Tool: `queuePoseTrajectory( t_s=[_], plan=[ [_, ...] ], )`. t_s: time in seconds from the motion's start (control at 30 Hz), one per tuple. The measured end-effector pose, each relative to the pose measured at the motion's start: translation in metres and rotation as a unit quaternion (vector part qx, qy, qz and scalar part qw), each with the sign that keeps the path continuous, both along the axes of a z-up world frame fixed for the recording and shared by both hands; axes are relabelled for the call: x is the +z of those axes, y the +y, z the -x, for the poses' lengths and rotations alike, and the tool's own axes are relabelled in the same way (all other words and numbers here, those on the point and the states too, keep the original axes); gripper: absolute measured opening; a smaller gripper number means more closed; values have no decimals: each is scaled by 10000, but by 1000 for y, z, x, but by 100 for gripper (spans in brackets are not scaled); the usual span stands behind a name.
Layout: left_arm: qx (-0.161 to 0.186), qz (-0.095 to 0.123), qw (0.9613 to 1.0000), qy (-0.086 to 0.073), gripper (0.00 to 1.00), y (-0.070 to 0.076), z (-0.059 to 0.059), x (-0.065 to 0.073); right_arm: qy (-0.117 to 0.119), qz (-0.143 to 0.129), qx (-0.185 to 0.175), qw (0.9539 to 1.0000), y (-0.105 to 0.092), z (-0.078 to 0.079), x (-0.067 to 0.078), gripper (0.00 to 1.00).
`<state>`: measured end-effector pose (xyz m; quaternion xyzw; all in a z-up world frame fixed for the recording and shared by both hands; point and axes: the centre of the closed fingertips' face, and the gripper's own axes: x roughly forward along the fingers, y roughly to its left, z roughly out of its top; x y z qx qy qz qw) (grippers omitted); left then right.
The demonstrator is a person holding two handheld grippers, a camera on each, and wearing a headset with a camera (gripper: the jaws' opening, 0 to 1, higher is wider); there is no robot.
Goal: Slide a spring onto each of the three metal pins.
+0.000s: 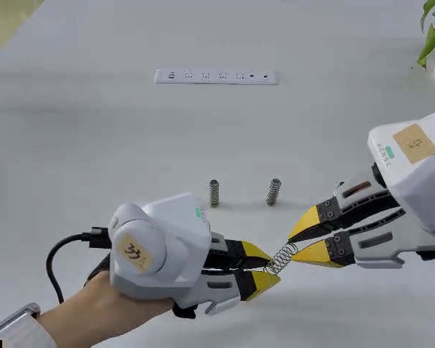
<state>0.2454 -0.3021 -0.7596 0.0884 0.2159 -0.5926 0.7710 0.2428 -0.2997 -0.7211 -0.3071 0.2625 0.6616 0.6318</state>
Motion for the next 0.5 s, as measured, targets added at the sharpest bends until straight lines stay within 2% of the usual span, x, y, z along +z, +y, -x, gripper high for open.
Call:
queuePoseTrajectory(
  t_s=[0.5],
  plan=[
    [69,66,10000,13,7,-3,-3,0,-51,97,-20,9999,-4,-3,0,6]
  ],
)
